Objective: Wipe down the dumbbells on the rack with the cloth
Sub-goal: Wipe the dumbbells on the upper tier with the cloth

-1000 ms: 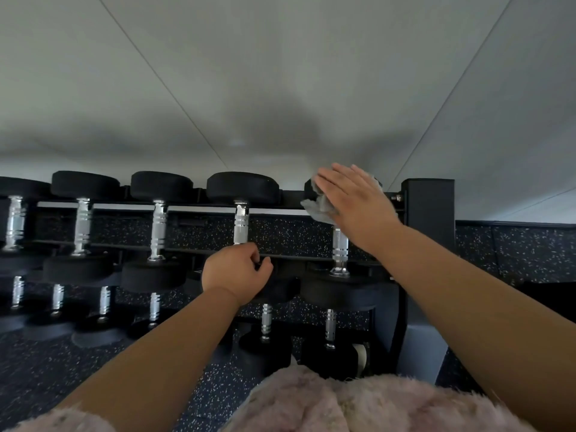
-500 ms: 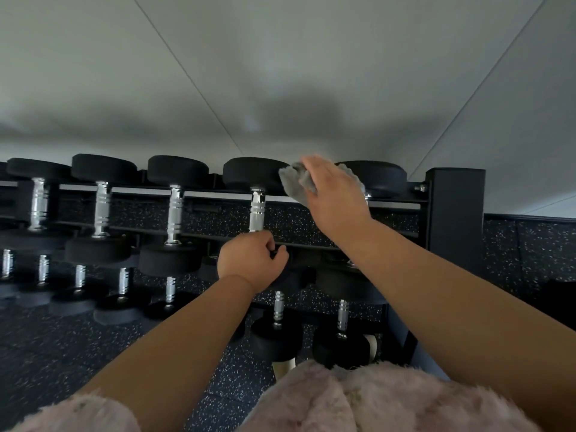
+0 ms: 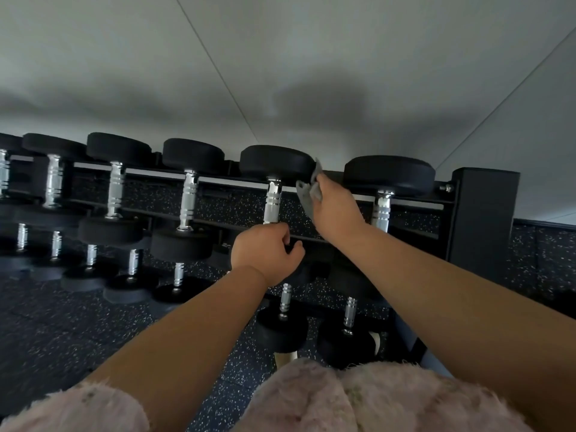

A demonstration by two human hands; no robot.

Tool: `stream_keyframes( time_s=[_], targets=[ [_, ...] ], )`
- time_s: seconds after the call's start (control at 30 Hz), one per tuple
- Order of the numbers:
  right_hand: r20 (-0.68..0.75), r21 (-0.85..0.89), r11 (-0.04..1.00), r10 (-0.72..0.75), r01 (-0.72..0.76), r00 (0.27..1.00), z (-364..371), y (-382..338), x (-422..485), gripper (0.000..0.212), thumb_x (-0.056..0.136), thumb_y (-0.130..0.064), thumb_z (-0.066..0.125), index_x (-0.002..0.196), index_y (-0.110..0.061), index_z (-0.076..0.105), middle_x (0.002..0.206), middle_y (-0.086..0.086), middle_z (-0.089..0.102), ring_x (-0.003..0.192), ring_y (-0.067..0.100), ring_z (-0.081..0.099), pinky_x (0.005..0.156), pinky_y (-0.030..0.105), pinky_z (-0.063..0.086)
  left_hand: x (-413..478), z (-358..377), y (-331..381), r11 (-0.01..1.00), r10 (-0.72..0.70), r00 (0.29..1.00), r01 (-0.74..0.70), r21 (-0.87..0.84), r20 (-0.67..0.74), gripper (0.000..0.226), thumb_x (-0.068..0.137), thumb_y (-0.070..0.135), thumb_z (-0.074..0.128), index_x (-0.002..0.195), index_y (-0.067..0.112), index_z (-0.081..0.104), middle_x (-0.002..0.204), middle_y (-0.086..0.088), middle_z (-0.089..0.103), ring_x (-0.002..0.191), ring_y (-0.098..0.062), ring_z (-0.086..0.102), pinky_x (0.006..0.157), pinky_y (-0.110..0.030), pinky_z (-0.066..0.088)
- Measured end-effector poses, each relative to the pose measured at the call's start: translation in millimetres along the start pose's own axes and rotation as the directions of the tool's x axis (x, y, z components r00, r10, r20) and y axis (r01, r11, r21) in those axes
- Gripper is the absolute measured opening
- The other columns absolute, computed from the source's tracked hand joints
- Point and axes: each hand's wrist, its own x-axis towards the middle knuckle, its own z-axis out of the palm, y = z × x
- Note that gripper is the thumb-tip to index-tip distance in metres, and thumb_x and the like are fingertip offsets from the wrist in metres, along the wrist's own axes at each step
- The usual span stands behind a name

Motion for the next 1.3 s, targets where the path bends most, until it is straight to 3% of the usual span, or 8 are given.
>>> stream_keyframes(
  time_s=[0.07,0.23,0.5,0.6,0.7,0.83,1.13,1.3],
  targets=[
    [-0.052,0.011,0.999,-0.05,0.051,0.997,-2.7,5.1,-1.7,0.021,0.095,0.004,0.049,0.098,-0.017,0.049,0.074,-0.004,0.046,0.066,0.008,0.046,0.066,0.038,0.046,-0.4,-1.2,1.6,1.0,0.007,1.0,-0.007,0.003,0.001,0.029,0.087,0.055,0.06,0.076,0.028,0.057,0.064,0.012,0.057,0.068,-0.011,0.057,0.063,-0.034,0.056],
    [-0.149,0.104,0.974,-0.185,0.201,0.971,-12.7,-24.7,6.0,0.007,0.106,-0.004,0.047,0.109,-0.002,0.053,0.071,-0.004,0.039,0.067,0.0,0.048,0.073,0.014,0.047,0.9,-1.9,1.9,1.0,0.001,1.0,-0.001,-0.002,0.009,0.029,0.086,0.055,0.058,0.076,0.028,0.057,0.065,0.012,0.058,0.068,-0.01,0.057,0.062,-0.034,0.056],
    [0.066,-0.028,0.996,0.088,-0.087,0.994,-9.0,4.1,-2.8,0.041,0.104,-0.017,0.049,0.144,-0.007,0.046,0.098,-0.008,0.049,0.086,0.01,0.049,0.08,0.028,0.042,0.9,-0.1,0.8,1.0,0.001,1.0,-0.002,0.02,0.017,0.028,0.088,0.056,0.059,0.078,0.029,0.058,0.066,0.013,0.058,0.068,-0.009,0.057,0.063,-0.033,0.055],
    [0.018,0.039,0.992,0.116,-0.117,0.993,-4.0,16.2,-17.2,0.04,0.104,-0.02,0.049,0.141,-0.007,0.051,0.089,-0.025,0.035,0.075,-0.011,0.037,0.08,0.017,0.034,0.8,-1.1,1.3,1.0,0.01,1.0,-0.011,0.018,0.021,0.028,0.089,0.057,0.058,0.079,0.03,0.059,0.068,0.013,0.059,0.069,-0.01,0.058,0.063,-0.032,0.055],
    [-0.01,0.102,0.988,0.114,-0.112,0.993,-5.5,16.3,-25.5,0.008,0.102,-0.01,0.051,0.099,-0.006,0.058,0.081,-0.005,0.049,0.067,-0.009,0.049,0.074,0.014,0.035,-0.1,-0.1,-0.4,1.0,0.028,0.999,-0.028,0.003,0.016,0.029,0.088,0.056,0.059,0.078,0.029,0.058,0.067,0.013,0.059,0.07,-0.011,0.058,0.064,-0.032,0.054],
    [-0.009,0.049,0.982,0.186,-0.185,0.983,-18.0,6.5,-35.6,0.038,0.106,-0.03,0.05,0.14,-0.014,0.055,0.116,0.007,0.067,0.105,0.023,0.063,0.086,0.029,0.043,-0.6,-3.3,2.3,0.999,0.038,0.999,-0.038,0.0,0.009,0.03,0.089,0.055,0.059,0.075,0.029,0.056,0.066,0.012,0.059,0.067,-0.009,0.057,0.063,-0.029,0.052],
    [-0.258,0.184,0.948,0.303,-0.261,0.917,-10.5,-16.5,-89.3,0.024,0.104,-0.04,0.053,0.103,-0.017,0.06,0.084,-0.002,0.063,0.074,0.01,0.061,0.061,0.026,0.048,1.4,-8.8,2.2,0.998,0.061,0.998,-0.061,-0.029,-0.011,0.029,0.092,0.054,0.053,0.078,0.029,0.057,0.073,0.011,0.062,0.07,-0.013,0.06,0.067,-0.031,0.052],
    [-0.359,0.222,0.949,0.295,-0.226,0.885,2.2,-37.8,-144.3,0.02,0.105,-0.04,0.052,0.117,-0.025,0.061,0.094,-0.012,0.065,0.083,0.0,0.063,0.068,0.019,0.055,-10.1,-5.3,-6.2,0.983,0.085,0.991,-0.1,-0.155,-0.1,0.03,0.099,0.054,0.046,0.085,0.029,0.058,0.078,0.01,0.063,0.076,-0.018,0.062,0.071,-0.037,0.056]
  ],
)
